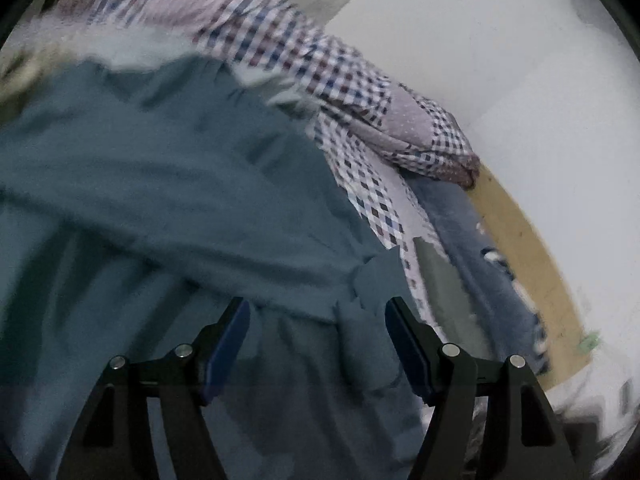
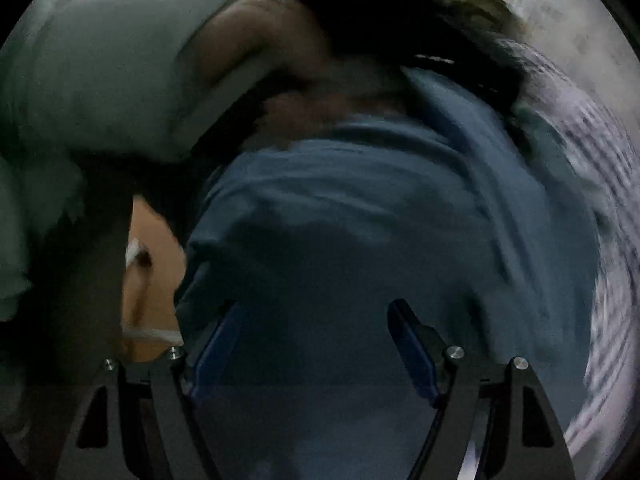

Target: Fold clothes

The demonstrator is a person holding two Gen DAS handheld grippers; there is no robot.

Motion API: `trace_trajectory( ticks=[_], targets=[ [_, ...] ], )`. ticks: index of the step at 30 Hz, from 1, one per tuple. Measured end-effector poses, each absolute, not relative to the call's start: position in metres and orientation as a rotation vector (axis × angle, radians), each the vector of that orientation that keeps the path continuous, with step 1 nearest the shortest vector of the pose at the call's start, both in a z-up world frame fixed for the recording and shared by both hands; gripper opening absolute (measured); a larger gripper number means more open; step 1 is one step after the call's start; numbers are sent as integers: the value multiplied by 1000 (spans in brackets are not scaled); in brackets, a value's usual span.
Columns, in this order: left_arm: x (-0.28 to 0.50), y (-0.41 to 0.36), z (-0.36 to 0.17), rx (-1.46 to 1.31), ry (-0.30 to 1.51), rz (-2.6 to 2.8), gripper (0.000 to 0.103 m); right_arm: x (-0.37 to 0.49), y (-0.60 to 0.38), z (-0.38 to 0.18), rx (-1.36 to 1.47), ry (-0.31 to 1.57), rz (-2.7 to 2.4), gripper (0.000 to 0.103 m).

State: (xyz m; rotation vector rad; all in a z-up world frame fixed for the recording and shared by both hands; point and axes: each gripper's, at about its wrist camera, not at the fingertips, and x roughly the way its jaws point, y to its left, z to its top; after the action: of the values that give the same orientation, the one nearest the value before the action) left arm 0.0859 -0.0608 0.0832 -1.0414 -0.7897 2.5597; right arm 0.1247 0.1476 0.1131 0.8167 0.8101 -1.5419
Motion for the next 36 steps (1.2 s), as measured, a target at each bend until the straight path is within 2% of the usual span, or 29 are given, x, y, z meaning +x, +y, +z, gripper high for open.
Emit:
trace_trajectory(
  ticks=[7,11,15,16,18,20,23,25,29,36],
  targets=[
    [84,7,79,-1070,-393,2633,74,1,267,153,900,201,-2323,79],
    [83,49,74,-1086,-150,2655,74,-26,288,155,895,-132,-2469,79],
    [82,92,68,-1094,94,2659,74,-31,281,154,922,-161,-2487,79],
    [81,103,67,-1094,156,2657,71,-33,279,155,920,-142,-2482,79],
    [81,122,65,-1094,267,2652,60,-31,274,154,913,-105,-2481,79],
    [81,111,67,-1086,192,2669,34,-16,275,149,908,-83,-2485,79],
    [81,93,69,-1073,79,2692,20,-5,280,142,914,-76,-2490,79],
    [81,81,71,-1063,2,2704,14,-6,280,142,916,-79,-2493,79],
    [82,56,75,-1045,-154,2724,13,-6,276,139,922,-69,-2494,79],
    [89,-28,46,-1216,-596,2690,15,-1,254,131,949,15,-2412,79]
  ],
)
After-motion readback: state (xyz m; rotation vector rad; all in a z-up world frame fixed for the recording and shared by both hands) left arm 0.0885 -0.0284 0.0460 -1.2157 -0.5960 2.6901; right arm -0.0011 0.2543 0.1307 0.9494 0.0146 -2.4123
